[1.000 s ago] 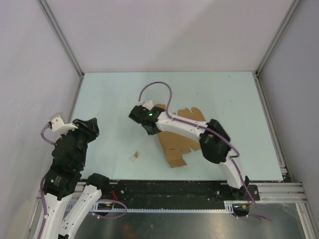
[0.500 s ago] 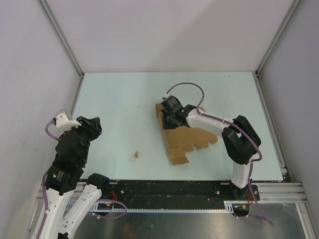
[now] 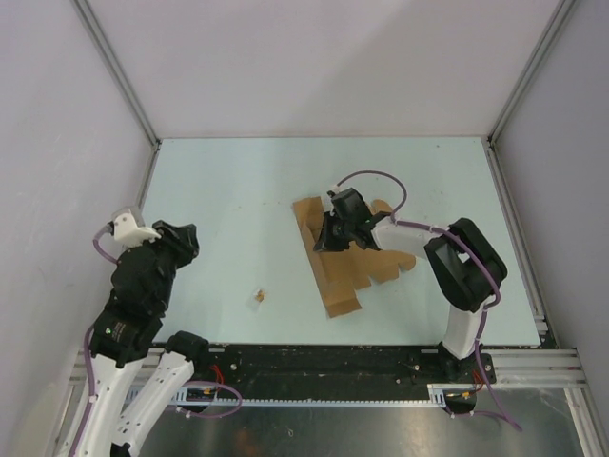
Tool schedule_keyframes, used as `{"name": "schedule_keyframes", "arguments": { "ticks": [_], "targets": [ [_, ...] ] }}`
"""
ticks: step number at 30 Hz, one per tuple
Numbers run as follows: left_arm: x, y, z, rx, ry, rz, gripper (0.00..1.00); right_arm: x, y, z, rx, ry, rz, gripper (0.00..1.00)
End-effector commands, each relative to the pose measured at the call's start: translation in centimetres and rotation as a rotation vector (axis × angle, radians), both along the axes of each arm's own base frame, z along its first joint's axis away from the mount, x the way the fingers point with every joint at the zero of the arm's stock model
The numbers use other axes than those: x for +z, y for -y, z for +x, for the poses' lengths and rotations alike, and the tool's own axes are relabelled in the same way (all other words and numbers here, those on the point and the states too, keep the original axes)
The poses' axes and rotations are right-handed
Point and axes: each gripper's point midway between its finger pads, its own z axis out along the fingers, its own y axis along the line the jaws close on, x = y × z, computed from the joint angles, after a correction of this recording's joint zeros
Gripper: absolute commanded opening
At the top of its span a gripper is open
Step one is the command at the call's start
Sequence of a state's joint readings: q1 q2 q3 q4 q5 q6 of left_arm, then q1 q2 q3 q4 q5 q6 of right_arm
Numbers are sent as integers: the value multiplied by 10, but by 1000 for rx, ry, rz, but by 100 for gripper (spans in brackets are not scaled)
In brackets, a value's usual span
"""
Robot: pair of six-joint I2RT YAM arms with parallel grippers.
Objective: Fold the paper box
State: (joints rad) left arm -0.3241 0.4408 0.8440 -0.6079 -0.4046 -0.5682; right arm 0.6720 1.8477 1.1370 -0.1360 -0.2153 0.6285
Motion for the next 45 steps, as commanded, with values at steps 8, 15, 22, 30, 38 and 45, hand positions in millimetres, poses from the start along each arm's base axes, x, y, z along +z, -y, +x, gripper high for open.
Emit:
{"name": "schedule_keyframes", "arguments": {
  "ticks": [8, 15, 22, 30, 38, 45],
  "targets": [
    [-1, 12, 10, -47, 5, -20, 45, 12, 1, 7, 126, 51, 316, 3],
    [-16, 47, 24, -227, -3, -10, 47, 0, 16, 17, 117, 53, 313, 3],
    [-56, 97, 42, -471, -77, -10, 67, -10, 27, 19, 110, 42, 315, 3],
    [-81, 142, 58, -619, -136, 44, 73, -22, 36, 23, 93, 27, 307, 3],
    [-108, 180, 73, -703, -175, 74, 69, -32, 48, 27, 82, 15, 292, 4],
    [-124, 196, 80, -741, -172, 61, 66, -41, 56, 30, 72, 3, 286, 5]
  ]
}}
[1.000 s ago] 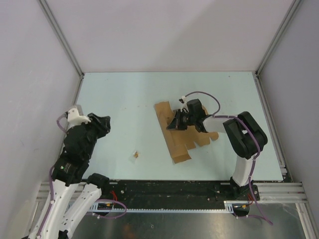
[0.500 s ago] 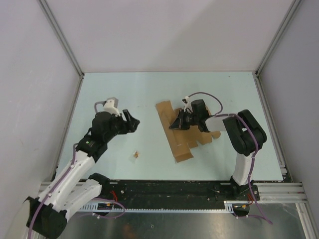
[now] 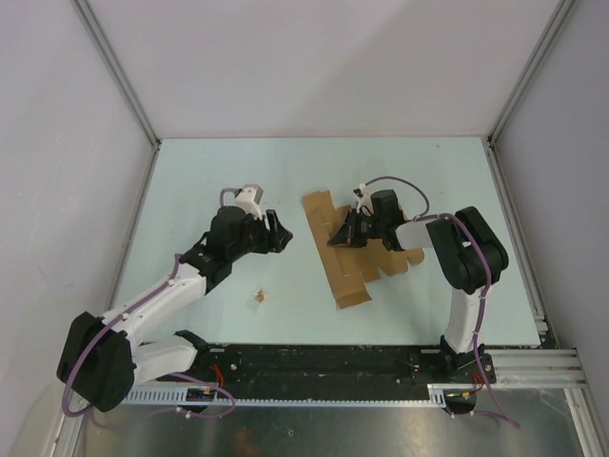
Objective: Fold the paper box
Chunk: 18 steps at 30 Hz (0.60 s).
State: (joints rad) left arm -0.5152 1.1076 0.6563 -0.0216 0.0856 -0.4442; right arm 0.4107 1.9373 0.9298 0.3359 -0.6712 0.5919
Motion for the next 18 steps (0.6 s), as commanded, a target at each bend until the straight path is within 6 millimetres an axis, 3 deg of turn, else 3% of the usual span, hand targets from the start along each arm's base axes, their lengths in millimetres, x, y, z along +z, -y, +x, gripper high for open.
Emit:
{"name": "schedule_keyframes", "arguments": {
  "ticks": [1, 18],
  "targets": [
    [13, 19, 10, -49, 78, -46, 65, -26, 17, 3, -24, -11, -59, 6],
    [3, 28, 7, -71, 58, -50, 64, -59, 26, 0, -37, -66, -100, 7]
  ]
}}
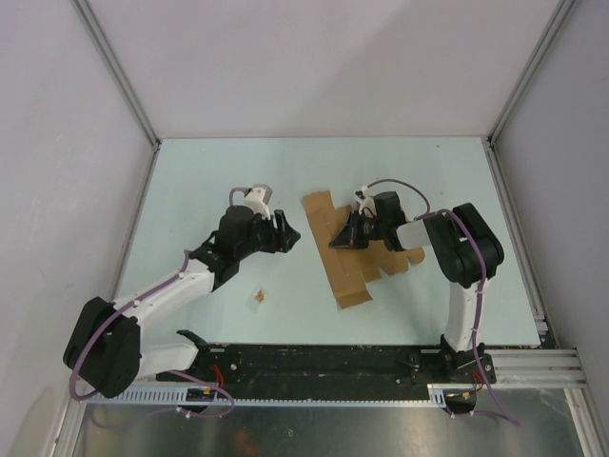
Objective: Fold the paper box
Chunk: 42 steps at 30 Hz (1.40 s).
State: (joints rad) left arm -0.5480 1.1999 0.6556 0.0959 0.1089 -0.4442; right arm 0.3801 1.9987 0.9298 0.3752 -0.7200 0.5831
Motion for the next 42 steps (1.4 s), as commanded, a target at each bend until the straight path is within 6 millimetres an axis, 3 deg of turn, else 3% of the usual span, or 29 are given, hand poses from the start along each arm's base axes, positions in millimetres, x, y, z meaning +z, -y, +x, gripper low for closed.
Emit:
{"name": "schedule_keyframes", "arguments": {
  "ticks": [1, 5, 11, 13, 16, 23, 27, 31, 34, 35, 38, 39, 41, 42],
  "targets": [
    [10, 5, -1, -19, 41, -30, 64, -43, 19, -2, -46, -40, -116, 7],
    [8, 3, -4, -15, 44, -29, 64, -34, 18, -1, -40, -26, -99, 11],
    [14, 0, -6, -6, 58, -40, 65, -11, 18, 1, -35, 17, -96, 24],
    [18, -1, -6, -4, 69, -46, 66, -2, 16, -1, -20, 36, -91, 38],
    [21, -2, -7, 2, 75, -52, 66, 14, 14, -4, -7, 63, -93, 45],
    [26, -7, -8, 24, 94, -61, 67, 57, 1, -21, 104, 172, -138, 51],
    [21, -7, -5, 35, 82, -52, 67, 79, -9, -43, 229, 295, -216, 52],
    [19, -5, 0, 42, 75, -48, 68, 94, 15, -39, 100, 309, -349, 56],
    [24, -3, 6, 50, 80, -52, 71, 101, 52, -28, -147, 237, -469, 56],
    [27, -3, 8, 55, 84, -56, 82, 101, 69, -22, -246, 232, -529, 56],
    [30, -7, 11, 89, 81, -70, 100, 104, 104, -31, -511, 117, -577, 59],
    [31, -7, 12, 94, 77, -78, 99, 93, 115, -44, -548, 59, -609, 62],
    [33, -10, 12, 103, 80, -85, 100, 98, 121, -56, -656, 1, -562, 64],
    [34, -11, 13, 108, 81, -86, 99, 88, 126, -69, -675, -34, -571, 64]
  ]
}}
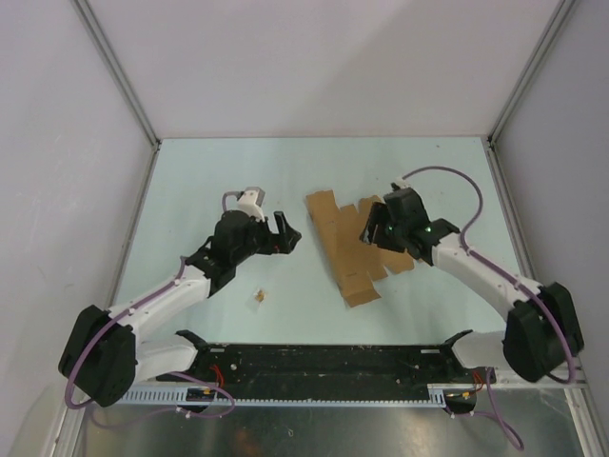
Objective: Fold the paper box
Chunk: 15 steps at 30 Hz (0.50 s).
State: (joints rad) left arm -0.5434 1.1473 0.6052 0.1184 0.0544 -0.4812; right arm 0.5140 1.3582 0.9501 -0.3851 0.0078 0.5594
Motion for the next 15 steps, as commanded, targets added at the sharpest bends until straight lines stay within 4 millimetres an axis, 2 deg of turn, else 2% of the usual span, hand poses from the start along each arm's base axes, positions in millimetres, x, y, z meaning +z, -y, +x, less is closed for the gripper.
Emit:
{"name": "schedule_keyframes", "arguments": {
  "ticks": [1, 3, 7, 8, 11, 15],
  "targets": [
    [35, 0, 14, 37, 71, -65, 100, -16, 46, -37, -358, -96, -15, 64],
    [36, -1, 12, 37, 74, -66, 100, -19, 45, -54, -452, -134, 53, 68],
    [39, -4, 12, 46, 78, -71, 100, -38, 65, -95, -629, -172, 131, 70],
    [39, -5, 11, 52, 76, -68, 99, -31, 65, -101, -648, -155, 181, 70],
    [38, -10, 13, 78, 67, -68, 100, -37, 63, -123, -698, -184, 233, 70],
    [34, -13, 14, 108, 42, -76, 100, -52, 42, -138, -675, -233, 268, 70]
  ]
}}
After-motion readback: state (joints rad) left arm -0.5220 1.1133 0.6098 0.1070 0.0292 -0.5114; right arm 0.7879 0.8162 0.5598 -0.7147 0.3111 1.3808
